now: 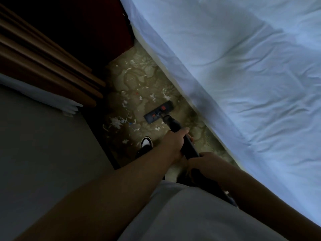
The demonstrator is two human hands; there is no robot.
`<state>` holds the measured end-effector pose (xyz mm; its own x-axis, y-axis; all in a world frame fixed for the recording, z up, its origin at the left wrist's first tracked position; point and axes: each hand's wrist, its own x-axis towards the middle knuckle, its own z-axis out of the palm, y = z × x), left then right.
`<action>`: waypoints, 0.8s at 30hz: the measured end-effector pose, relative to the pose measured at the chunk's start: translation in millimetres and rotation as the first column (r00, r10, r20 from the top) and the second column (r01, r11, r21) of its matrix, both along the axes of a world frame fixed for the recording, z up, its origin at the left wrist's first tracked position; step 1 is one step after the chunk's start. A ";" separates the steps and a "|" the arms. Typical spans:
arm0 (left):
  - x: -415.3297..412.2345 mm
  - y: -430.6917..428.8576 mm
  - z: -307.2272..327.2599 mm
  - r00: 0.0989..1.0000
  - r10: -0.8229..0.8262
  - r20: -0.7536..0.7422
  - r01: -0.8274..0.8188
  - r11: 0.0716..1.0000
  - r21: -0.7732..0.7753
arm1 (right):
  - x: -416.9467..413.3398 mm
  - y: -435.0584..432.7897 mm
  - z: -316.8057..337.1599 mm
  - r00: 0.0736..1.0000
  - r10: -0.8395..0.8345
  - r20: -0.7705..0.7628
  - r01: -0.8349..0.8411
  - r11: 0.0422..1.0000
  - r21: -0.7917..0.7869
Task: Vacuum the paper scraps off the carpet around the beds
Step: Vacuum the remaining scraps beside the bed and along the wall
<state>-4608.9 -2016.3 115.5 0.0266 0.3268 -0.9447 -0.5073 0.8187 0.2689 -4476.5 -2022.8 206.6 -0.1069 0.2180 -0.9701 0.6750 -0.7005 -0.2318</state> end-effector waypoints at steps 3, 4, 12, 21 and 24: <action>44.5 -15.4 2.6 0.998 -0.048 0.036 0.049 0.999 -0.013 | 43.8 -17.1 9.9 0.996 0.064 0.069 -0.066 0.997 0.037; 58.2 -20.2 4.7 0.997 -0.058 0.059 0.060 0.998 -0.017 | 57.5 -23.0 11.3 0.995 0.055 0.081 -0.058 0.998 0.040; 87.9 -39.4 13.2 0.986 -0.045 0.161 0.051 0.998 -0.031 | 85.6 -43.8 11.1 0.992 0.034 0.119 -0.038 0.999 0.038; -53.3 -16.3 -4.8 0.991 0.131 0.025 -0.128 0.988 -0.086 | -47.0 0.1 -5.3 0.993 0.114 -0.020 -0.114 0.993 0.000; -115.4 -8.3 -6.9 0.975 0.211 -0.075 -0.218 0.969 -0.112 | -107.5 14.3 -19.7 0.983 0.175 -0.062 -0.175 0.985 0.015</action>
